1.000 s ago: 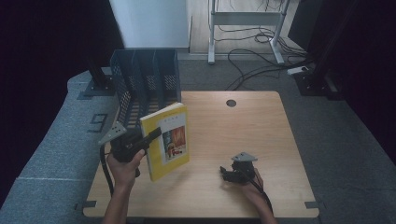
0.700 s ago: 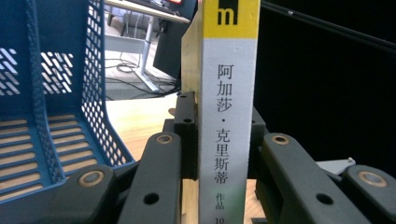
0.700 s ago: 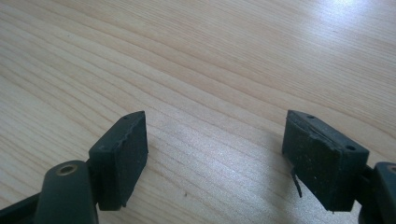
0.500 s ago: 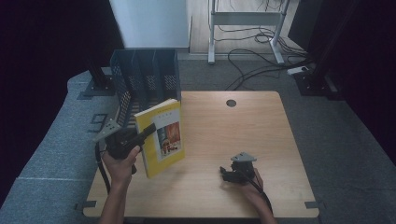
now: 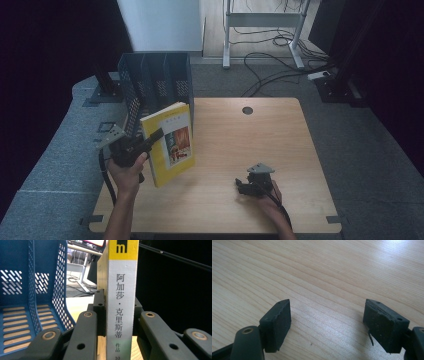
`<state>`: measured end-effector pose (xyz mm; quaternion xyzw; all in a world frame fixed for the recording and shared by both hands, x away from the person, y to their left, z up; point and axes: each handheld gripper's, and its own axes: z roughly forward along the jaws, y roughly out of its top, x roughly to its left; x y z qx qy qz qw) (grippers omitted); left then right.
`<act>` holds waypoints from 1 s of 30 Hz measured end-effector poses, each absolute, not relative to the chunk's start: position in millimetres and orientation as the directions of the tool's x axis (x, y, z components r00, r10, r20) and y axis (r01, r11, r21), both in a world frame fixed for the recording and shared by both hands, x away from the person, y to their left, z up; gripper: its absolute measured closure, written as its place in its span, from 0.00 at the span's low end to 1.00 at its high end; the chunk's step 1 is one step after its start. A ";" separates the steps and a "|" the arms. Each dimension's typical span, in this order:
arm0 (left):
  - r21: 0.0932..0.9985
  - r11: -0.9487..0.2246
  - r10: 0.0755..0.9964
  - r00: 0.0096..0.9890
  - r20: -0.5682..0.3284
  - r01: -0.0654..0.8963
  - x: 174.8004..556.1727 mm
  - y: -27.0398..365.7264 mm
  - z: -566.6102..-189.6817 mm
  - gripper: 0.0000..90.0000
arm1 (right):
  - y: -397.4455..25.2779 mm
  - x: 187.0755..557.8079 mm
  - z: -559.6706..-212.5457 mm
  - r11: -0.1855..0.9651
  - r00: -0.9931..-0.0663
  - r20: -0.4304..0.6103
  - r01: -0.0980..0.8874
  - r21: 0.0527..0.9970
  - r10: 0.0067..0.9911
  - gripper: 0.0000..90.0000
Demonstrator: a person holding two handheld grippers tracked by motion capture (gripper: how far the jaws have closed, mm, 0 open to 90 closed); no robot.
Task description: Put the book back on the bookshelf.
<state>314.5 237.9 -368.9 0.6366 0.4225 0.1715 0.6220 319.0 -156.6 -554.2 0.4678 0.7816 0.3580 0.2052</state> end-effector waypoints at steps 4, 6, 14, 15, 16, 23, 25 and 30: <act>0.938 0.138 0.756 0.578 -0.307 0.317 317.6 239.8 -367.6 0.84 | -156.4 319.0 -554.2 0.307 -0.477 0.012 0.584 0.751 0.879 0.24; 0.938 0.141 0.758 0.576 -0.307 0.315 318.2 240.1 -367.4 0.84 | -156.3 319.0 -554.2 0.306 -0.476 0.012 0.584 0.752 0.880 0.24; 0.940 0.144 0.771 0.561 -0.302 0.308 325.1 244.1 -364.3 0.84 | -156.3 319.0 -554.2 0.305 -0.474 0.011 0.585 0.752 0.881 0.24; 0.940 0.144 0.771 0.561 -0.302 0.308 325.1 244.1 -364.3 0.84 | -156.3 319.0 -554.2 0.305 -0.474 0.011 0.585 0.752 0.881 0.24; 0.942 0.144 0.774 0.558 -0.299 0.304 326.5 244.3 -363.8 0.84 | -156.3 319.0 -554.2 0.305 -0.473 0.011 0.585 0.752 0.881 0.24; 0.942 0.152 0.778 0.552 -0.300 0.298 333.3 245.8 -360.5 0.84 | -156.3 319.0 -554.2 0.304 -0.473 0.011 0.585 0.752 0.881 0.24; 0.943 0.152 0.780 0.550 -0.299 0.297 334.4 245.9 -360.3 0.84 | -156.3 319.0 -554.2 0.304 -0.473 0.011 0.585 0.752 0.881 0.24; 0.943 0.150 0.789 0.540 -0.295 0.295 340.0 246.3 -358.4 0.84 | -156.4 319.0 -554.1 0.305 -0.474 0.012 0.586 0.751 0.880 0.24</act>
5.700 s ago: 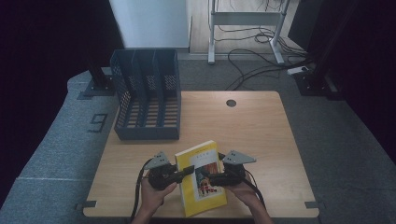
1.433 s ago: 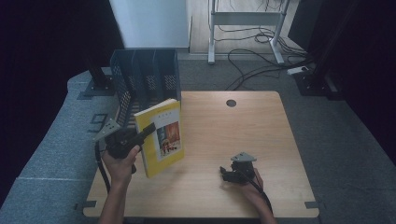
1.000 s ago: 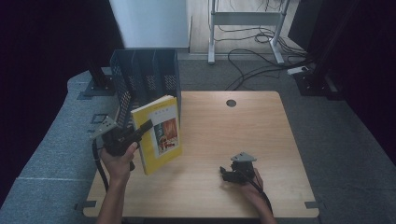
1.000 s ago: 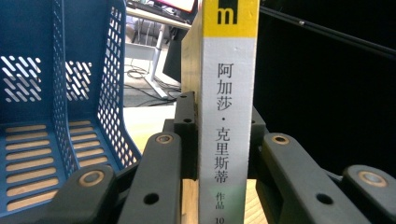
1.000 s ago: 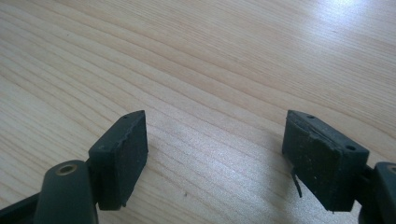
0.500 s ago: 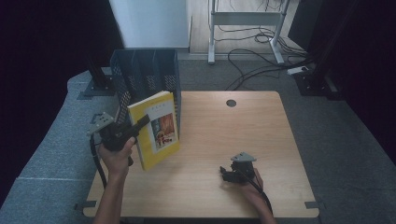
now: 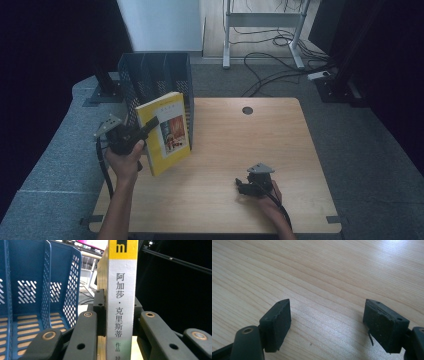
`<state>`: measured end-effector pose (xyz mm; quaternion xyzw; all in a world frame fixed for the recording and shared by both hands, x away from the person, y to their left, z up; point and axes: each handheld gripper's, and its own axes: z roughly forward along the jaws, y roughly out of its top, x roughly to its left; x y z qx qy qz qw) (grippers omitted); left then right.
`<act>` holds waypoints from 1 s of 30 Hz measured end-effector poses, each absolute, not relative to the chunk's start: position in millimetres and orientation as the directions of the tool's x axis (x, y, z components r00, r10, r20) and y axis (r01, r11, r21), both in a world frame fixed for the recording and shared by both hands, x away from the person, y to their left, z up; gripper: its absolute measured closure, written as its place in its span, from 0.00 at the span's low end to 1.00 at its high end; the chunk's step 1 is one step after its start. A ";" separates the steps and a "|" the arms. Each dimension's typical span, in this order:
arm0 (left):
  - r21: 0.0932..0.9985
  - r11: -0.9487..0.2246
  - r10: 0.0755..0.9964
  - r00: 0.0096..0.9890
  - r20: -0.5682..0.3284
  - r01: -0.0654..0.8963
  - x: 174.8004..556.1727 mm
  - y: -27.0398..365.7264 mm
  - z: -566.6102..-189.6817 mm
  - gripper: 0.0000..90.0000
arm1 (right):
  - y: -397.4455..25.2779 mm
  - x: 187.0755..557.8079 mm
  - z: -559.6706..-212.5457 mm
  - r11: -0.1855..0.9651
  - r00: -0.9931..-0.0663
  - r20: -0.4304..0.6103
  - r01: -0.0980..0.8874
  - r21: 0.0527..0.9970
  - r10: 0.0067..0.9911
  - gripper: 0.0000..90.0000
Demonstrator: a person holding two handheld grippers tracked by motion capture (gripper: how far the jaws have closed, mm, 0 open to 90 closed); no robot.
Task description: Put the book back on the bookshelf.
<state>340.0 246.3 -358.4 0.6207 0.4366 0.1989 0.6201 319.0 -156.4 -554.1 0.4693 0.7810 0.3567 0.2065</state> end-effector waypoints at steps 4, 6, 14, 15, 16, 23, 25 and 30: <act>0.944 0.159 0.790 0.537 -0.297 0.289 343.5 246.0 -355.4 0.84 | -156.4 319.0 -554.2 0.305 -0.474 0.012 0.586 0.751 0.880 0.24; 0.944 0.159 0.791 0.535 -0.297 0.289 344.5 245.8 -354.5 0.84 | -156.4 319.0 -554.2 0.305 -0.474 0.012 0.586 0.751 0.880 0.24; 0.947 0.157 0.799 0.527 -0.289 0.281 353.3 244.0 -347.8 0.84 | -156.4 319.0 -554.2 0.305 -0.474 0.012 0.586 0.751 0.881 0.24; 0.948 0.154 0.801 0.526 -0.285 0.279 355.1 243.7 -345.8 0.84 | -156.4 319.0 -554.1 0.304 -0.474 0.013 0.586 0.751 0.881 0.24; 0.948 0.154 0.801 0.526 -0.285 0.279 355.1 243.7 -345.8 0.84 | -156.4 319.0 -554.1 0.304 -0.474 0.013 0.586 0.751 0.881 0.24; 0.951 0.151 0.809 0.519 -0.276 0.271 362.1 242.3 -339.3 0.84 | -156.5 319.0 -554.2 0.305 -0.474 0.011 0.585 0.751 0.880 0.24; 0.951 0.150 0.811 0.517 -0.274 0.270 363.8 243.5 -337.4 0.84 | -156.5 319.0 -554.2 0.305 -0.474 0.011 0.585 0.751 0.880 0.24; 0.950 0.152 0.816 0.509 -0.276 0.271 367.2 245.1 -335.4 0.84 | -156.5 319.0 -554.2 0.305 -0.474 0.011 0.585 0.751 0.880 0.24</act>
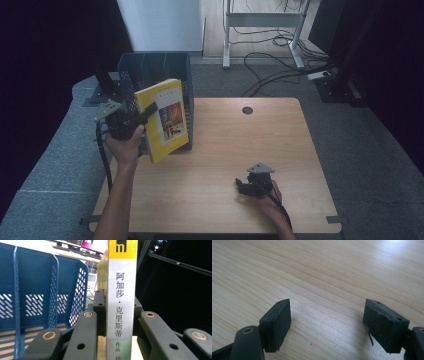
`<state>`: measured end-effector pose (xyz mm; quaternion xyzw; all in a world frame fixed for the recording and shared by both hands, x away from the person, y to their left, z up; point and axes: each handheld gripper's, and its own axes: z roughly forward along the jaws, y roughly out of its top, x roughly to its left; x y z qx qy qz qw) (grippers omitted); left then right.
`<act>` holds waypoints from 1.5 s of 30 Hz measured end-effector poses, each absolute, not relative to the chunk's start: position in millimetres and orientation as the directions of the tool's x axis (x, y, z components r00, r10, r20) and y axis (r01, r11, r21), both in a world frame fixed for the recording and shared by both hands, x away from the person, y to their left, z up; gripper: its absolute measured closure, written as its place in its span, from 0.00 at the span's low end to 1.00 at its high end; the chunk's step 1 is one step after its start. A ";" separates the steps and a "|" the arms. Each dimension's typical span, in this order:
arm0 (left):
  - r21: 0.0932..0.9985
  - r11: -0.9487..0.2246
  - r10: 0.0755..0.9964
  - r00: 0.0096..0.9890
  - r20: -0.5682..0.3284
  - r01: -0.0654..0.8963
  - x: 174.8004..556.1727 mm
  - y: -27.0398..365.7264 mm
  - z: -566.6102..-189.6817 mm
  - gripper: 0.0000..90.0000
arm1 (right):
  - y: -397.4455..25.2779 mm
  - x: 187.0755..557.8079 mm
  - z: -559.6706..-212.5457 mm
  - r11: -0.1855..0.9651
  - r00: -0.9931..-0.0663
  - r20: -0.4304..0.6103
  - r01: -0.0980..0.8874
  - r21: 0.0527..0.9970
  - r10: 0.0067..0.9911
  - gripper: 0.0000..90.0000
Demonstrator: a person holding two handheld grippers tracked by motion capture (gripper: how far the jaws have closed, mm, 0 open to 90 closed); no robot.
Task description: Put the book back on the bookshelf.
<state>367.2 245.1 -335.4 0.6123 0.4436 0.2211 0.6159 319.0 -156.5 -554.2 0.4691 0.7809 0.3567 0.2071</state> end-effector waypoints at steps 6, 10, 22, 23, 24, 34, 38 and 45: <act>0.950 0.156 0.823 0.497 -0.277 0.272 372.0 246.2 -336.2 0.84 | -156.5 319.0 -554.2 0.305 -0.474 0.011 0.585 0.751 0.880 0.24; 0.951 0.149 0.829 0.490 -0.270 0.271 376.7 244.4 -338.9 0.84 | -156.5 319.0 -554.2 0.305 -0.474 0.012 0.585 0.751 0.881 0.24; 0.950 0.156 0.840 0.470 -0.271 0.269 390.6 241.3 -345.3 0.84 | -156.5 318.9 -554.2 0.304 -0.473 0.012 0.586 0.751 0.881 0.24; 0.950 0.158 0.842 0.466 -0.272 0.270 393.2 241.3 -345.7 0.84 | -156.5 318.9 -554.3 0.305 -0.473 0.011 0.585 0.752 0.881 0.24; 0.950 0.158 0.842 0.466 -0.272 0.270 393.2 241.3 -345.7 0.84 | -156.5 318.9 -554.3 0.305 -0.473 0.011 0.585 0.752 0.881 0.24; 0.948 0.178 0.845 0.452 -0.284 0.262 407.1 244.0 -347.0 0.84 | -156.3 318.7 -554.2 0.302 -0.471 0.013 0.587 0.752 0.882 0.24; 0.949 0.185 0.850 0.442 -0.285 0.255 413.5 244.9 -346.8 0.84 | -156.4 318.7 -554.3 0.302 -0.470 0.011 0.586 0.752 0.883 0.24; 0.955 0.178 0.864 0.427 -0.267 0.237 423.3 242.3 -346.3 0.84 | -156.4 318.5 -554.3 0.300 -0.467 0.012 0.587 0.752 0.884 0.24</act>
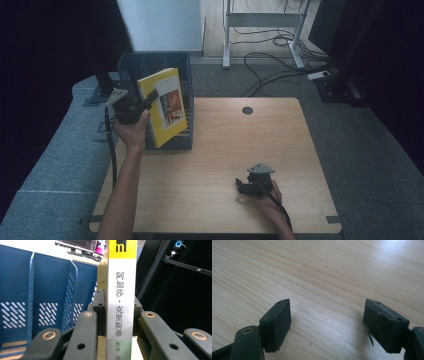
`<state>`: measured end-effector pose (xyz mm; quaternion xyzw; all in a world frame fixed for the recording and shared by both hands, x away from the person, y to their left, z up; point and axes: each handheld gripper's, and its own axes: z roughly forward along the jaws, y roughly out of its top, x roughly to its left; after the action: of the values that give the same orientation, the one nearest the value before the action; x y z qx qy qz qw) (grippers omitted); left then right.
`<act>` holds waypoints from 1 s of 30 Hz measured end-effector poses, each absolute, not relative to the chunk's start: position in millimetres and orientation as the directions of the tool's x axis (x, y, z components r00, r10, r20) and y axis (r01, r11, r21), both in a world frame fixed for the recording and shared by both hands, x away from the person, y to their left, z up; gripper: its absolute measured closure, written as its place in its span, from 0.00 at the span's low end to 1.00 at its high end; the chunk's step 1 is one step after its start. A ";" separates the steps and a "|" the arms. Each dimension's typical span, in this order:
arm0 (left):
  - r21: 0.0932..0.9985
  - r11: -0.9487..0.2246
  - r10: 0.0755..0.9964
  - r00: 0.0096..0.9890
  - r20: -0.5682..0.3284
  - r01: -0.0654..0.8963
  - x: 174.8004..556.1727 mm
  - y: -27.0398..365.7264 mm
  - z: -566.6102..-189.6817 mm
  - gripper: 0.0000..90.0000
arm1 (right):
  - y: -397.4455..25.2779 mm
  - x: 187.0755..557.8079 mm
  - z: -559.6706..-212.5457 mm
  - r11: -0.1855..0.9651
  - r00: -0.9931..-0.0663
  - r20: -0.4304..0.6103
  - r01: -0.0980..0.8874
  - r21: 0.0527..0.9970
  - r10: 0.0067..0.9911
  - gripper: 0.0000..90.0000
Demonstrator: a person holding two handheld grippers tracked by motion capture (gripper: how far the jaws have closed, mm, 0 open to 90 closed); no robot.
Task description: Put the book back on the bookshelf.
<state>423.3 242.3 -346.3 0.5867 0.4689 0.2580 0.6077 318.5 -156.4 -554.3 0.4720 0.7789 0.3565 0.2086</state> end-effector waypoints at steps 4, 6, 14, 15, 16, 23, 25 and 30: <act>0.956 0.175 0.872 0.414 -0.262 0.238 429.0 241.0 -347.3 0.84 | -156.3 318.5 -554.4 0.298 -0.466 0.012 0.586 0.754 0.885 0.24; 0.957 0.172 0.875 0.409 -0.258 0.235 431.3 239.6 -347.6 0.84 | -156.4 318.5 -554.3 0.299 -0.466 0.012 0.586 0.753 0.884 0.24; 0.956 0.171 0.880 0.400 -0.256 0.237 440.2 236.9 -346.8 0.84 | -156.6 318.4 -554.4 0.299 -0.466 0.010 0.585 0.754 0.885 0.24; 0.957 0.164 0.882 0.399 -0.251 0.239 441.8 235.6 -346.5 0.84 | -156.6 318.4 -554.4 0.299 -0.466 0.010 0.585 0.754 0.885 0.24; 0.957 0.164 0.883 0.397 -0.250 0.238 444.3 234.5 -347.1 0.84 | -156.6 318.4 -554.4 0.299 -0.466 0.010 0.585 0.754 0.885 0.24; 0.956 0.165 0.892 0.376 -0.250 0.244 453.7 233.6 -349.8 0.84 | -156.7 318.3 -554.4 0.299 -0.465 0.010 0.585 0.754 0.885 0.24; 0.956 0.158 0.897 0.370 -0.243 0.246 457.2 232.5 -350.6 0.84 | -156.6 318.2 -554.5 0.298 -0.465 0.010 0.585 0.755 0.885 0.24; 0.956 0.153 0.906 0.351 -0.236 0.249 467.0 229.7 -354.1 0.84 | -156.6 318.1 -554.3 0.299 -0.465 0.010 0.586 0.753 0.885 0.24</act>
<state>467.0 229.7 -354.1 0.5852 0.4936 0.2848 0.5769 318.1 -156.6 -554.3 0.4725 0.7782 0.3565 0.2101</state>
